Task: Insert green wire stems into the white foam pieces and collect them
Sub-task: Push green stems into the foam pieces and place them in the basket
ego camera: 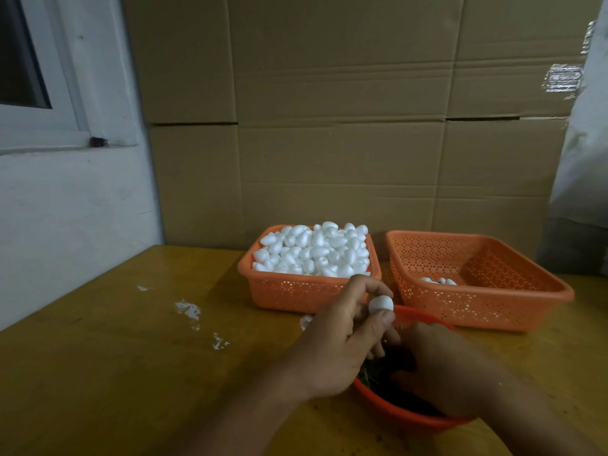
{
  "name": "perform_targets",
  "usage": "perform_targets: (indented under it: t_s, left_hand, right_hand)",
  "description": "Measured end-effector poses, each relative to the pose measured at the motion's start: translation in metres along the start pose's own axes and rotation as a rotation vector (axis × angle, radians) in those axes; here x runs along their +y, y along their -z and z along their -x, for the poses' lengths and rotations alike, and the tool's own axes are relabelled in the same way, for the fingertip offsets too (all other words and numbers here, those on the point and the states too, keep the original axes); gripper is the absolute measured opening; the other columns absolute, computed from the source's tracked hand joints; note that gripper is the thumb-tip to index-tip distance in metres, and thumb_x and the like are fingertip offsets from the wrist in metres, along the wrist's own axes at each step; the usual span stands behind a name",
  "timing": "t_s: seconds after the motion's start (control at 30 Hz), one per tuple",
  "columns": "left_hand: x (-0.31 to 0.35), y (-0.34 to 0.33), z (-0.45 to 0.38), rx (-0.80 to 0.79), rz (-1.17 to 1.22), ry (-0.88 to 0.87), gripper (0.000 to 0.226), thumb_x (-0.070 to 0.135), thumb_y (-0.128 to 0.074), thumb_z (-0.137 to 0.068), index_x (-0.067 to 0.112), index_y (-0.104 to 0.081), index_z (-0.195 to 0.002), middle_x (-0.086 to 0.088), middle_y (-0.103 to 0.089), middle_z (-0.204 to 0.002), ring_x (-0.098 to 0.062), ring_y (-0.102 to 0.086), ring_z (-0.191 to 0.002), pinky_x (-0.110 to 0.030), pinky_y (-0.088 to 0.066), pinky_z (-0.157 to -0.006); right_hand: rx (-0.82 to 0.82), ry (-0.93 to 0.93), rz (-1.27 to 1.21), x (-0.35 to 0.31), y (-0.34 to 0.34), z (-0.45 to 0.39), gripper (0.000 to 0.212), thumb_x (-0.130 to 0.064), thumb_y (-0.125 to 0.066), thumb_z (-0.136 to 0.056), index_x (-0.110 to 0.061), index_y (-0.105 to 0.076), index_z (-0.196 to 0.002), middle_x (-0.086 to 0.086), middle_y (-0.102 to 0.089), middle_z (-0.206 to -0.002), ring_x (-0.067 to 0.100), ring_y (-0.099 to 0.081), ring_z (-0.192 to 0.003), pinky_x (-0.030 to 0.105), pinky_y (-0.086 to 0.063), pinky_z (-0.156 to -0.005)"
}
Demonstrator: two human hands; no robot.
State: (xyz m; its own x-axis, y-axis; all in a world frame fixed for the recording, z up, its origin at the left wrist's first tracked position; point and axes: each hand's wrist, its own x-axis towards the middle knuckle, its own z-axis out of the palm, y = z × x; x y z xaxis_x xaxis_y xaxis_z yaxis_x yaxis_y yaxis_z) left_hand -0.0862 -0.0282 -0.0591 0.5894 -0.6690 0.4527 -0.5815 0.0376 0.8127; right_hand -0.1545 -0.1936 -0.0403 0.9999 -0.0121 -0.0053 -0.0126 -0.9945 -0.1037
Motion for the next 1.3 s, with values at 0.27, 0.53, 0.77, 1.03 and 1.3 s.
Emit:
perform_targets:
  t_s: [0.27,0.53,0.77,1.03,1.3]
  left_hand:
    - [-0.003,0.0,-0.003,0.159,0.139,0.088,0.019,0.034,-0.058,-0.096,0.025,-0.069,-0.109,0.011,-0.069,-0.092,-0.007,-0.064,-0.084,-0.025,-0.053,-0.072]
    - [0.006,0.003,-0.005,0.218,0.547,0.225,0.018,0.013,-0.051,-0.104,0.012,-0.067,-0.113,-0.017,-0.071,-0.092,-0.019,-0.064,-0.072,-0.028,-0.052,-0.064]
    - [0.01,0.005,-0.004,0.212,0.702,0.342,0.02,0.027,-0.063,-0.091,0.008,-0.065,-0.094,-0.015,-0.07,-0.085,-0.017,-0.063,-0.066,-0.026,-0.051,-0.059]
    - [0.012,0.007,-0.004,0.224,0.715,0.417,0.027,0.038,-0.066,-0.086,0.011,-0.066,-0.088,-0.011,-0.069,-0.077,-0.015,-0.06,-0.061,-0.023,-0.048,-0.054]
    - [0.014,0.007,-0.004,0.256,0.695,0.438,0.043,0.047,-0.067,-0.081,0.009,-0.066,-0.1,-0.004,-0.063,-0.067,-0.011,-0.055,-0.053,-0.021,-0.044,-0.048]
  right_hand:
    - [0.038,-0.065,0.056,-0.004,-0.004,-0.002,0.016,-0.034,-0.06,-0.089,-0.022,-0.069,-0.092,-0.005,-0.068,-0.088,0.016,-0.066,-0.082,0.037,-0.058,-0.075]
    - [0.109,-0.068,0.001,0.0,-0.007,0.0,0.014,-0.037,-0.06,-0.09,-0.031,-0.071,-0.097,-0.008,-0.069,-0.093,0.015,-0.066,-0.087,0.036,-0.057,-0.078]
    - [0.208,-0.029,-0.117,0.006,-0.009,0.003,0.016,-0.032,-0.058,-0.094,-0.027,-0.071,-0.085,-0.006,-0.07,-0.083,0.011,-0.064,-0.076,0.038,-0.055,-0.075]
    - [0.559,0.108,-0.488,0.006,-0.007,0.008,0.013,-0.013,-0.061,-0.096,-0.023,-0.068,-0.091,-0.01,-0.065,-0.069,0.003,-0.061,-0.065,0.019,-0.045,-0.057]
    - [0.65,0.197,-0.688,-0.004,0.0,0.019,0.038,-0.041,-0.068,-0.08,-0.029,-0.067,-0.116,-0.014,-0.068,-0.073,0.006,-0.066,-0.067,0.013,-0.047,-0.059]
